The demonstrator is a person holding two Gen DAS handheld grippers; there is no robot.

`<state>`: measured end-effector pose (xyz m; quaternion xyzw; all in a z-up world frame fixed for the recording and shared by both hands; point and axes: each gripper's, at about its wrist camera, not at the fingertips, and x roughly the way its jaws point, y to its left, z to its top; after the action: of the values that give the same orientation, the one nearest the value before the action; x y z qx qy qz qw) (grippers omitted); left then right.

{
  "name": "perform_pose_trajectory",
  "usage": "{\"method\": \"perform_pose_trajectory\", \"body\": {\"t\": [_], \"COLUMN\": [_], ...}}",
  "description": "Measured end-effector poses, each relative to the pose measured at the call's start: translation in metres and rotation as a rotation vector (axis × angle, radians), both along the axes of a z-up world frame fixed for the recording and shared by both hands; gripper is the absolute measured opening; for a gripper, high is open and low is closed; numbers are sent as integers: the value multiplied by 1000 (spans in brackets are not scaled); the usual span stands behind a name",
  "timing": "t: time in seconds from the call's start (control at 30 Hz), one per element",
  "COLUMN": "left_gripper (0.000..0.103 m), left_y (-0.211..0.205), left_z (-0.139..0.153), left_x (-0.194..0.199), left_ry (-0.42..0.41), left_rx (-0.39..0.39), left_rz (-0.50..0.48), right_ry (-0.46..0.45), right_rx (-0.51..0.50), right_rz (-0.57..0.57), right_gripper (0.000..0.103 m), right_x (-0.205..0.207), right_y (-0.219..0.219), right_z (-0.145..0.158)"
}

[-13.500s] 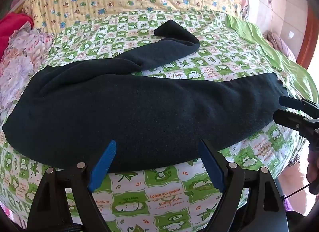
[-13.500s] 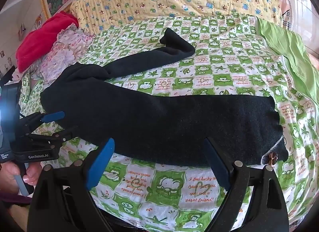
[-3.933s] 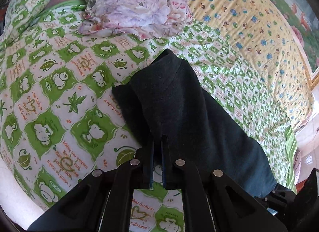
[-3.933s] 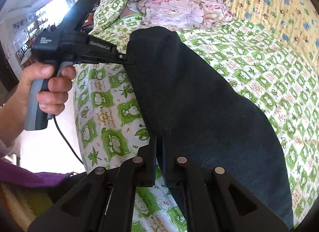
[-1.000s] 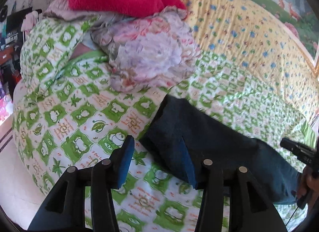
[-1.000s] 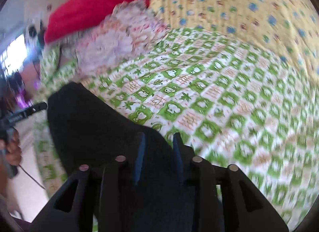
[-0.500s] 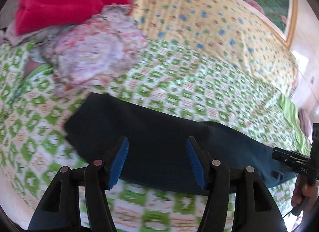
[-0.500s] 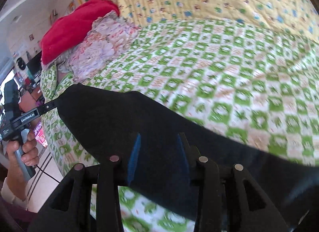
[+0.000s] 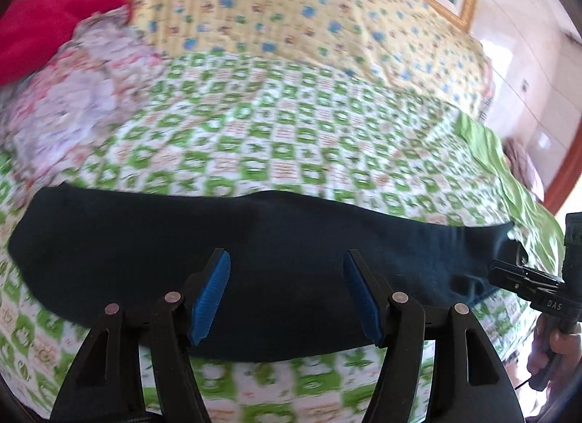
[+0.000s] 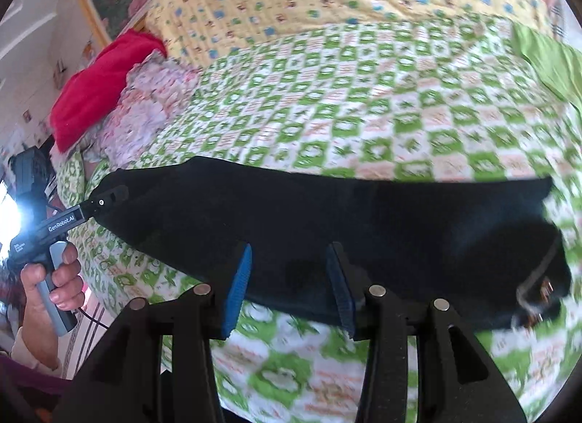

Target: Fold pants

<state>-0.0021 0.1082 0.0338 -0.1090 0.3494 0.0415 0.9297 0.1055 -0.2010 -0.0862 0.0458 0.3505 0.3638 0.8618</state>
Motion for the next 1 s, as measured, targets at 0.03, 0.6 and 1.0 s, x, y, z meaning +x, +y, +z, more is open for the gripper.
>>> {"method": "perform_pose_trajectory", "body": {"t": [0.03,0.6,1.0], "left_gripper": [65,69,72], "left_y": [-7,-96,-163], "left_z": [0,9,9], "left_x": [4,53,106], "left_ry": [2,22,105], "left_rx": [4,51,-5], "left_rz": [-20,-285,-587], "right_ry": [4,74,181], "right_rx": [2,72,226], "right_rz": [-11,-253,-443], "right_gripper": [45,46,49], "right_x": [-1,-20,-9], "right_y": [-4,-92,-147], "right_z": [-2,-21,-41]}}
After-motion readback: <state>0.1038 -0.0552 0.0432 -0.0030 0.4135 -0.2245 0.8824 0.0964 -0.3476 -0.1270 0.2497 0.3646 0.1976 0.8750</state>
